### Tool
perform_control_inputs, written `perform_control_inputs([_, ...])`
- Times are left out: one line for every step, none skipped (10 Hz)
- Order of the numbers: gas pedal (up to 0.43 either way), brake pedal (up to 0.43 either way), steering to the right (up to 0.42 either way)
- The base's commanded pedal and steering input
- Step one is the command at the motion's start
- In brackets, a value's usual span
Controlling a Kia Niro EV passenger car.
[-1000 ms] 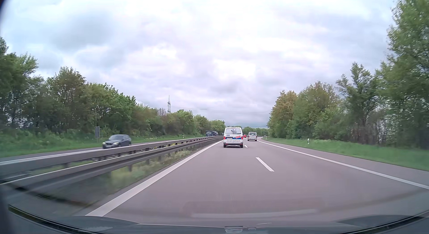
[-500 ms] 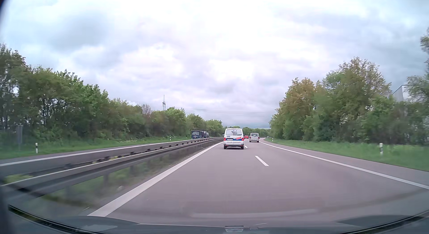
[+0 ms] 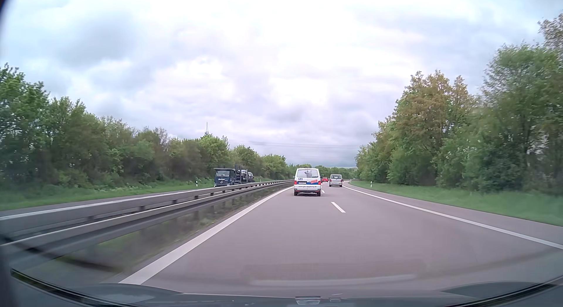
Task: Follow the waypoints while adhering to traffic rules and regulations
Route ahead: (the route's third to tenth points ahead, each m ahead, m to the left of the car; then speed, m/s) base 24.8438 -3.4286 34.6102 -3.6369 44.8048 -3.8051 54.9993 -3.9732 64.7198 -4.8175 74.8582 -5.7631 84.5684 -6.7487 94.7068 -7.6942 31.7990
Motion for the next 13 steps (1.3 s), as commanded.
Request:
perform_control_inputs([0.287, 0.012, 0.007])
perform_control_inputs([0.311, 0.012, 0.006])
perform_control_inputs([0.319, 0.012, 0.007])
perform_control_inputs([0.331, 0.012, 0.006])
perform_control_inputs([0.339, 0.006, 0.006])
perform_control_inputs([0.339, 0.012, 0.007])
perform_control_inputs([0.350, 0.012, 0.006])
perform_control_inputs([0.350, 0.012, 0.008])
perform_control_inputs([0.350, 0.012, 0.008])
perform_control_inputs([0.358, 0.012, 0.008])
perform_control_inputs([0.378, 0.012, 0.008])
perform_control_inputs([0.398, 0.012, 0.008])
perform_control_inputs([0.398, 0.006, 0.008])
